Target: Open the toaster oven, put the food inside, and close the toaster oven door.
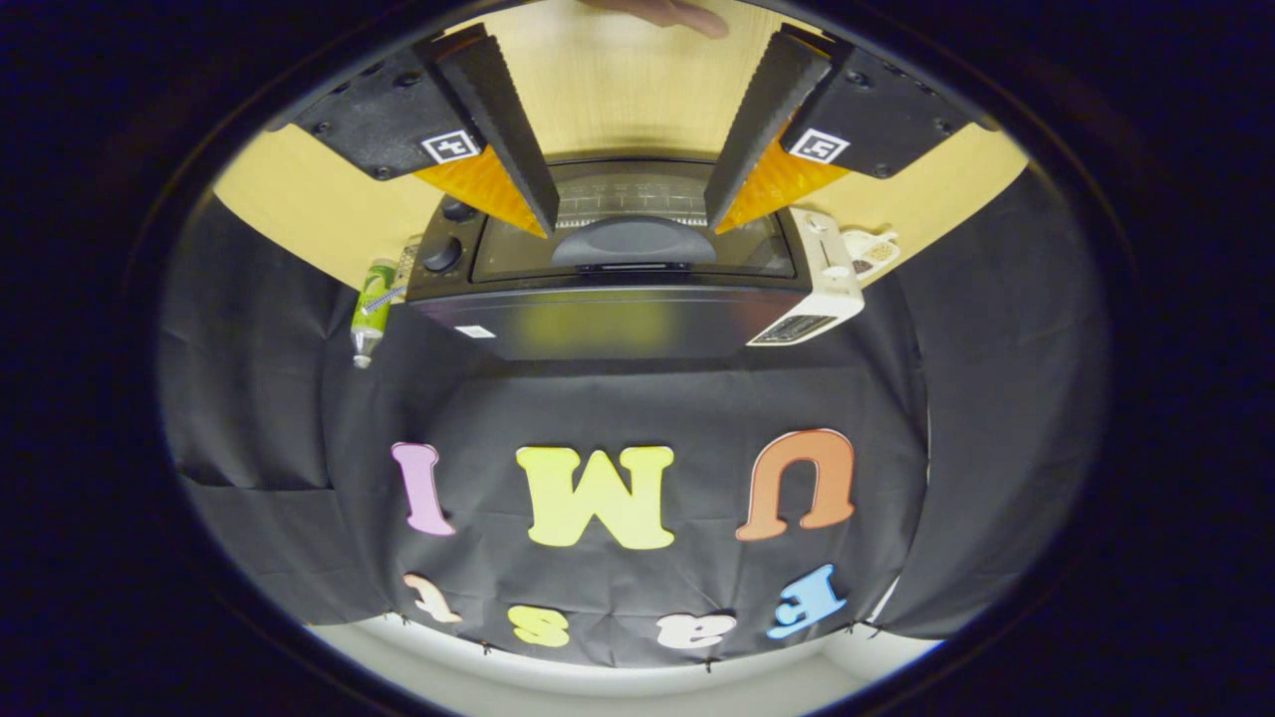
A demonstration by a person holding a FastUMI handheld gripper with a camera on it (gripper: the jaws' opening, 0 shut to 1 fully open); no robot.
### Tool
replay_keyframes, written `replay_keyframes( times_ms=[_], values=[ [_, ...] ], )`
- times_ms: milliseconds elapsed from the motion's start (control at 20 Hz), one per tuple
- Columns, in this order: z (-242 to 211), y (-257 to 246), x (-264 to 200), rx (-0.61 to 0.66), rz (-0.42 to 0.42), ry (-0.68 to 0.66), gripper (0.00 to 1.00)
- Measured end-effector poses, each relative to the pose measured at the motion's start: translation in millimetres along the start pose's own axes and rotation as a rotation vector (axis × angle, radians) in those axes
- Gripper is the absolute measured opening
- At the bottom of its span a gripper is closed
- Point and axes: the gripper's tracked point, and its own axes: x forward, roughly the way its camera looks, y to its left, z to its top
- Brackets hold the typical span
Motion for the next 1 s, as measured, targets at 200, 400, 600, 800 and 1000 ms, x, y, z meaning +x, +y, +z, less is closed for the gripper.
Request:
replay_keyframes(
  times_ms=[200, 400, 600, 800, 1000],
  values=[
    [21.0, -4.8, -38.3, -0.006, 0.006, -0.026, 0.97],
    [44.2, -11.0, -83.5, -0.004, 0.006, -0.066, 0.97],
    [69.0, -26.1, -120.6, -0.042, -0.038, -0.102, 0.97],
    [96.9, -38.5, -156.9, 0.012, -0.039, -0.145, 0.97],
    [123.7, -50.9, -192.2, 0.061, -0.038, -0.21, 0.97]
  ],
)
